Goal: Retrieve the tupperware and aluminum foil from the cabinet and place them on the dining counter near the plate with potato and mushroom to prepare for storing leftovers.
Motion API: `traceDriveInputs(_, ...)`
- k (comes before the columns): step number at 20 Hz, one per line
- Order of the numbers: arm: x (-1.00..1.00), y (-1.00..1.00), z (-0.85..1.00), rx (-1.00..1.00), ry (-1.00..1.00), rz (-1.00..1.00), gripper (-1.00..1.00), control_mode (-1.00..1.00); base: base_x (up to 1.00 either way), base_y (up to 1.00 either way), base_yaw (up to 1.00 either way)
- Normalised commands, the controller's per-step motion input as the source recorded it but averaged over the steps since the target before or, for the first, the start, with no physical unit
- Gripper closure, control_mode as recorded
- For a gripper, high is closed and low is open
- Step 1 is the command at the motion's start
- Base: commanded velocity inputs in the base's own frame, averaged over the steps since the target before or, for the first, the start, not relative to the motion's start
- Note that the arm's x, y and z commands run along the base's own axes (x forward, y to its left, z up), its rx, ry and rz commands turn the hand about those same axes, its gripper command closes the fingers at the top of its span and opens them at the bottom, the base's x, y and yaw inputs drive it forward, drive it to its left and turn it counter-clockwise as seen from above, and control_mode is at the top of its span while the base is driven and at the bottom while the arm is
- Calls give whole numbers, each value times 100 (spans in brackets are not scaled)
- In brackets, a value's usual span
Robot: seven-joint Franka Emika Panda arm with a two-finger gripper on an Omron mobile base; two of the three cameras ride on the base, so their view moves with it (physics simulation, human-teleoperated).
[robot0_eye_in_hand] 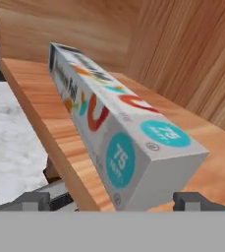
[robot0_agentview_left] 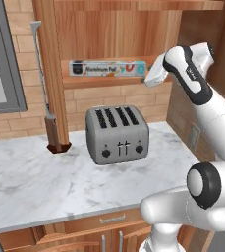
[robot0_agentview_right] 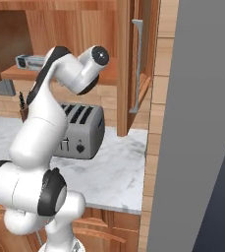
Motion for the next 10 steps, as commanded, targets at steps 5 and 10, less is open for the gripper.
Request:
traceDriveInputs(5,52,0,0,6,0,14,-100,-100,0,0,0)
traceDriveInputs(10,34,-6,1,5,0,9,-100,-100,0,0,0)
